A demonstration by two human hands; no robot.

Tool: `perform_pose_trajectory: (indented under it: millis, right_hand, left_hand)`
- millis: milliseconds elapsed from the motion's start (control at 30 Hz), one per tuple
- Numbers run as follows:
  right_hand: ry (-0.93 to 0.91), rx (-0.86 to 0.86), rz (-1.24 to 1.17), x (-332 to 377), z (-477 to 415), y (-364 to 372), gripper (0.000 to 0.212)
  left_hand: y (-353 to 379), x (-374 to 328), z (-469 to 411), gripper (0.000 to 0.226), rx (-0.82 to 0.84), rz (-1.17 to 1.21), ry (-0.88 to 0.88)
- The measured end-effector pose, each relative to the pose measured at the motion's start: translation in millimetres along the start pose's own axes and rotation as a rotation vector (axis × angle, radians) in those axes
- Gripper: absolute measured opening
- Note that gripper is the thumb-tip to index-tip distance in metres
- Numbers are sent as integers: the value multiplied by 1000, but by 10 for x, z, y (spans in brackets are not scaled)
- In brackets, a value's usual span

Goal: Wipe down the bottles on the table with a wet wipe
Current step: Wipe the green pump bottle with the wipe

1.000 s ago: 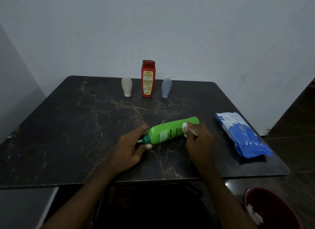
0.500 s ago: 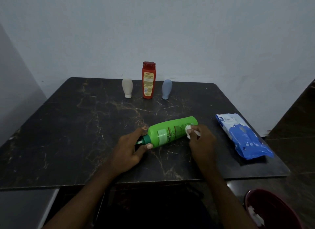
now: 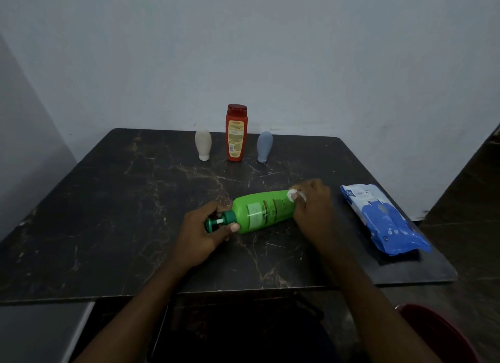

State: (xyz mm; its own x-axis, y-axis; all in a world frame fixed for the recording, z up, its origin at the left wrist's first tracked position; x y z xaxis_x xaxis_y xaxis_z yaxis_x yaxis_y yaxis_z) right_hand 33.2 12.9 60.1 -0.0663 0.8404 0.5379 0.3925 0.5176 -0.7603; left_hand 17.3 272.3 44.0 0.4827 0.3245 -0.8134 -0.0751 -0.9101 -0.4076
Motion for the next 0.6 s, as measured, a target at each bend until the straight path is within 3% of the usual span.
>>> perform_pose_trajectory:
  millis: [133, 267, 433, 600]
  right_hand:
    - [35, 96, -146, -69, -109, -41, 15]
    - [52, 221, -76, 38, 12, 21, 19]
    - [89, 141, -65, 211, 241, 140, 14]
    - [105, 19, -115, 523, 532, 167, 9]
  left_hand:
    - [-109, 85, -42, 21, -102, 205, -104]
    - [-241, 218, -39, 20, -256, 406, -186]
    - [-168, 355, -71, 33, -393, 666, -355]
    - [-54, 139, -235, 55, -499, 686, -399]
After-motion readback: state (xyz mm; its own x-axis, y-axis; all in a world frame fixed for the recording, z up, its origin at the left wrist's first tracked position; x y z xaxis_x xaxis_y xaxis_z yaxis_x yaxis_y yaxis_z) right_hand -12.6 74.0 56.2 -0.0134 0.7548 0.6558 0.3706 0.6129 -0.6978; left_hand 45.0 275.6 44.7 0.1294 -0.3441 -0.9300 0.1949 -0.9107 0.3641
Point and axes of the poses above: each hand's wrist, its own z-axis away from the middle knuckle, its own y-axis out of the palm, x = y × z, the point moved 8 cm from there along -z, towards the middle knuckle, and after that the axes turned 1 degree about x, right-handed, at the moved point
